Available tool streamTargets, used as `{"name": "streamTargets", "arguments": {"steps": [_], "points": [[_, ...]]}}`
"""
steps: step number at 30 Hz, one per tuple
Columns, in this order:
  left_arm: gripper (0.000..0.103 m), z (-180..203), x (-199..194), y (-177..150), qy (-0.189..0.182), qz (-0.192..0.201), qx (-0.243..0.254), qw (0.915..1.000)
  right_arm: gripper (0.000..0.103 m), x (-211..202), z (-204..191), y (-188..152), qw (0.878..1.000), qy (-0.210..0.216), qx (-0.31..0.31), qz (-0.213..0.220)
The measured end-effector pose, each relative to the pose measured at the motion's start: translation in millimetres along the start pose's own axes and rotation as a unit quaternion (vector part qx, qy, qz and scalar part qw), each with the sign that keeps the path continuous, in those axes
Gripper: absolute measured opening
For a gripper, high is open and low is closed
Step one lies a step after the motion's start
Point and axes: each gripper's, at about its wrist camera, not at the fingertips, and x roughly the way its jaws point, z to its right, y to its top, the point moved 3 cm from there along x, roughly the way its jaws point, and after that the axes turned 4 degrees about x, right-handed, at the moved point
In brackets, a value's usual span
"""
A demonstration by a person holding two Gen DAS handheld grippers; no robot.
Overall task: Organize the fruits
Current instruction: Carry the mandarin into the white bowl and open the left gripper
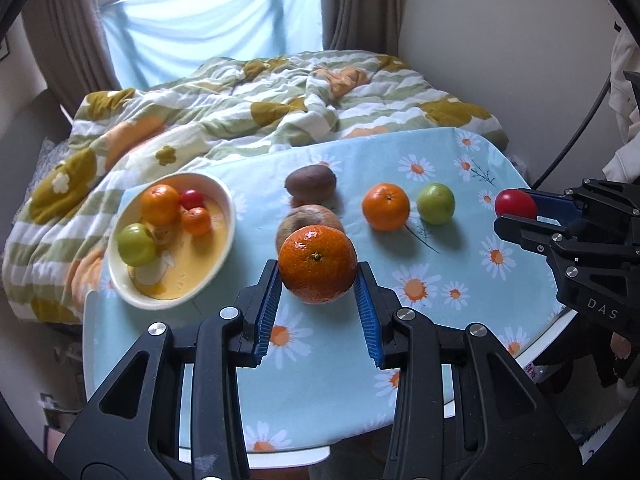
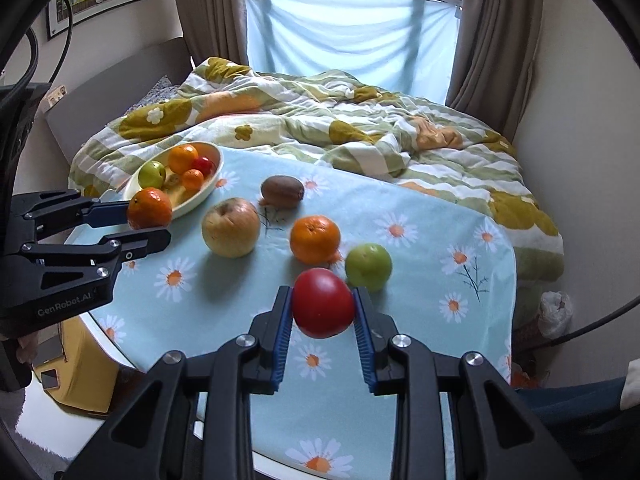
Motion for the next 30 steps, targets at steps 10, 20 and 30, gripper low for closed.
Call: {"name": "streamTargets", "arguments": {"steps": [10,20,30], "points": [[0.042,-95.4,8.5,1.7,0.013,-0.002,-0.014,0.9998,0.028,34.8,-72.9,48.9,0.999,0.032,-0.004,-0.003],[0.042,-162.5,65.9,-10.6,0.011,-0.035,0.005,0.9993,0.028,88.3,-121.9,83.8,0.999,0.033,0.004,-0.019],[0.042,-186.8,114.9,-38.2,-0.003,-0.079,0.027,0.9965,0.028,131.4,-144.9,93.0,0.999,0.026,0.019,-0.041]]}}
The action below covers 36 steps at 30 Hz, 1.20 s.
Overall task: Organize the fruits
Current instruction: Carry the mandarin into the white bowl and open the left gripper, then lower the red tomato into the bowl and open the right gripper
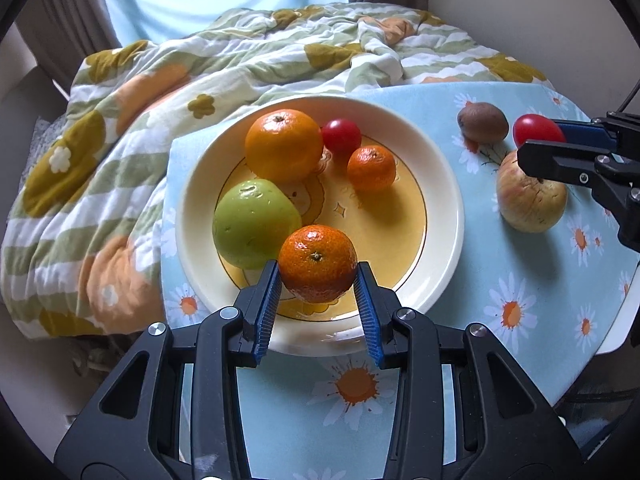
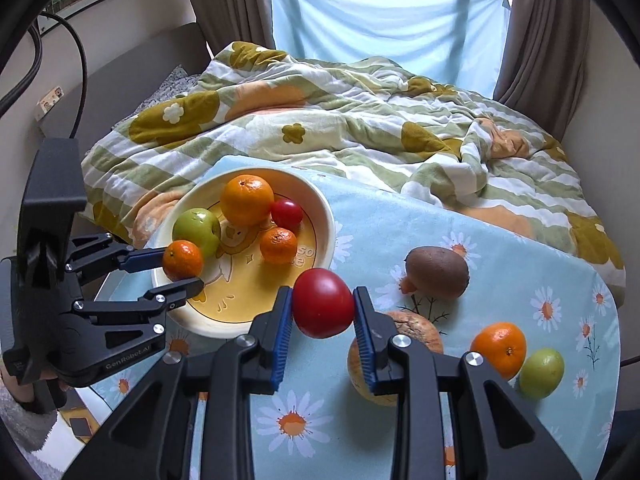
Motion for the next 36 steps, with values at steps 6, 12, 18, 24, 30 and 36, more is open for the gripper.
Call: {"name": "streamTargets", "arguments": {"steps": [6,12,18,24,30,36], "points": [[0.043,1.4,4.2,-2.6,-0.004,0.003,0.03,0.9995,0.028,7.7,-4.3,0.0,1.0,-0.006,0.008,-0.007],[0.103,1.4,-1.1,-4.0,0.01,0.01,0.045,0.9989,0.028,9.0,-4.1,2.1,1.0,-0.014,0.017,-0.005],[0.103,-8.3,-12.2,-3.9,-0.019,0.017,0.021,0.9995,0.028,9.1,-3.1,2.8,1.0,-0.014,0.018,-0.005],[0.103,-14.3,-24.7,-6.2,-0.024,0.019,0.008,0.9995,0.028,14.3,-11.6,8.0,1.0,0.009,-0.008,-0.014],[0.103,-9.7,-37.3,-13.4,-0.02,0.021,0.013,0.9995,0.028,39.9,-24.8,13.1,0.997,0.039,-0.037,-0.048],[0.103,-8.0,-44.7,-19.6,-0.014,0.021,0.016,0.9995,0.028,62.2,-35.7,11.9,0.995,0.051,-0.058,-0.064]]}}
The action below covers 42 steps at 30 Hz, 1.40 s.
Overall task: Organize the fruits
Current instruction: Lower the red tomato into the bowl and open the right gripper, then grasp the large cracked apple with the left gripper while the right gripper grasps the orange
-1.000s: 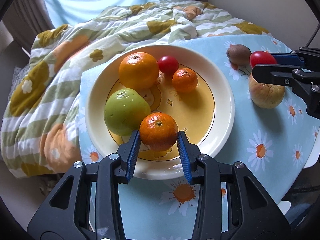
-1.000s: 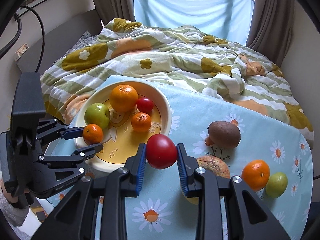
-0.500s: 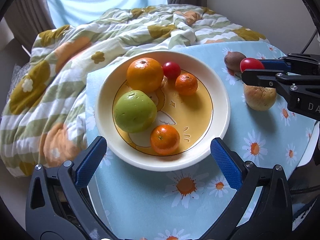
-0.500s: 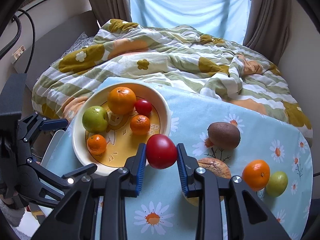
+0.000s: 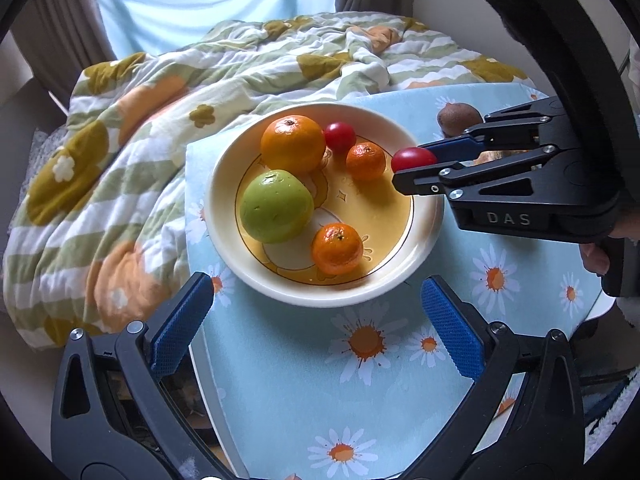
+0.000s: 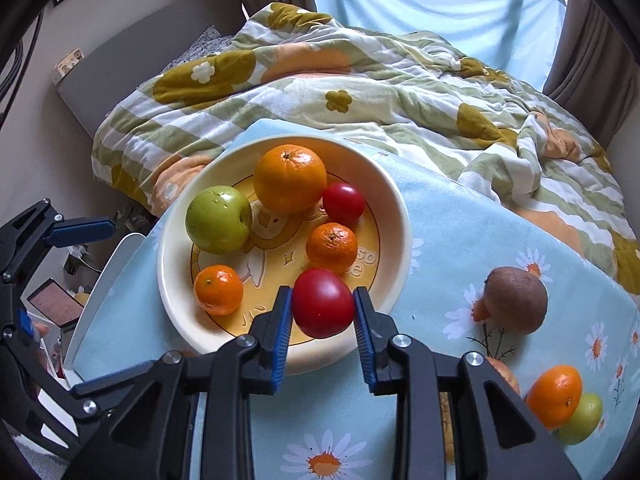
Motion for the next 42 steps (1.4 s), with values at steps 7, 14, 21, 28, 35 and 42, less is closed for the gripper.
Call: {"name": "streamTargets", "arguments": {"steps": [7,14,21,28,35,42], "points": [[0.103,3.6,-2.9,-6.9,-0.012,0.002,-0.002,0.9999,0.028,12.1,-3.5,1.4,1.0,0.004,-0.005,-0.007],[0.103,5.9,-6.1,-10.0,-0.012,0.005,-0.009,0.9999,0.08,6.6,2.1,-0.1,1.0,0.008,0.014,0.002],[0.103,3.8,-16.4,-11.2,-0.013,0.011,-0.026,0.9995,0.095,-10.8,4.9,-2.9,0.999,-0.004,0.023,0.038],[0.103,7.7,-32.3,-5.3,-0.002,0.013,-0.018,0.9998,0.095,-34.2,4.0,-4.3,0.998,-0.006,0.028,0.056],[0.103,20.2,-55.3,4.5,0.004,0.025,0.001,0.9997,0.095,-76.9,14.7,-14.0,0.996,-0.015,0.059,0.067],[0.103,36.0,-78.0,19.5,0.011,0.047,0.012,0.9988,0.096,-133.2,35.5,-37.4,0.989,-0.064,0.095,0.095]]}}
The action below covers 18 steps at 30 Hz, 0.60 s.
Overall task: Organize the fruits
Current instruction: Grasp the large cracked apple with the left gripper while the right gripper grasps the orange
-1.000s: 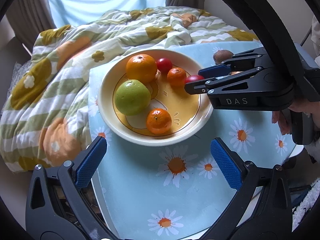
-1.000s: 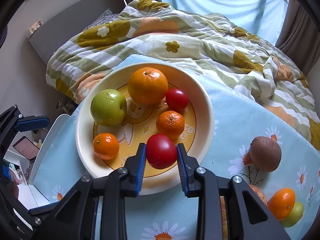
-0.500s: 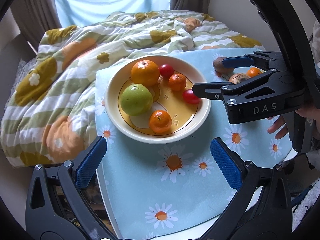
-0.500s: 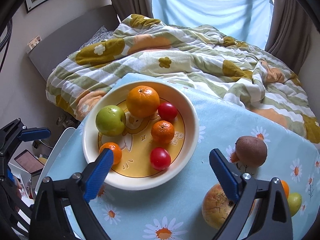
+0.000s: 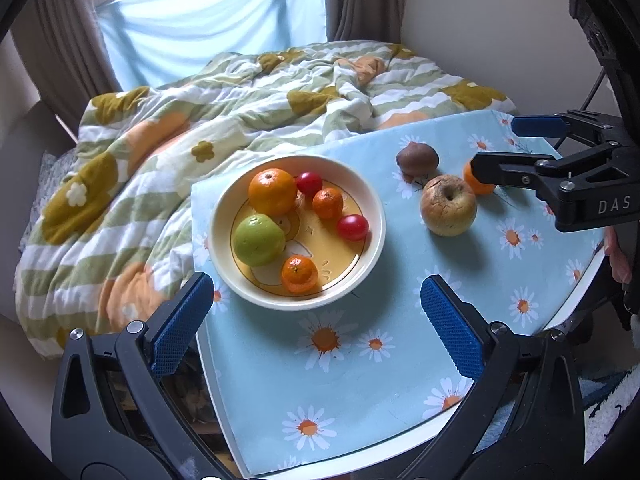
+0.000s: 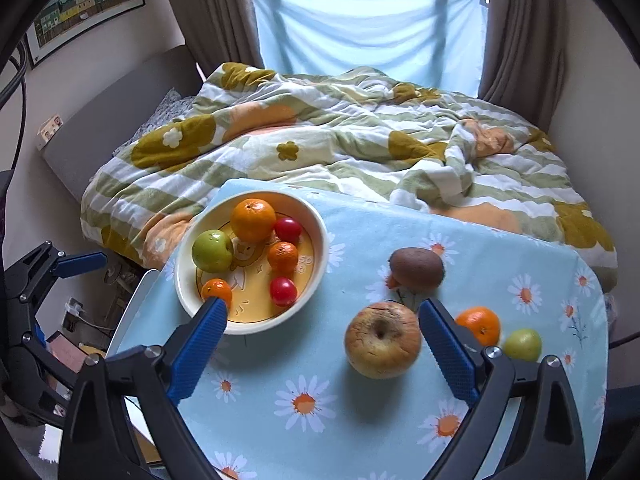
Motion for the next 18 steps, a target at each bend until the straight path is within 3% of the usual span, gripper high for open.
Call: {"name": "streamTargets", "arguments": {"steps": [9,18], "points": [[0.103,44.6,0.6,30.8,0.006,0.009,0.021,0.9997,0.096,-31.2,58.0,-10.7,0.999,-0.049,0.001,0.008],[0.103,109.1,43.3,42.1,0.003,-0.012,-0.025,0.9996,0.096,-12.4,118.1,-22.4,0.998,-0.005,-0.056,-0.017]]}}
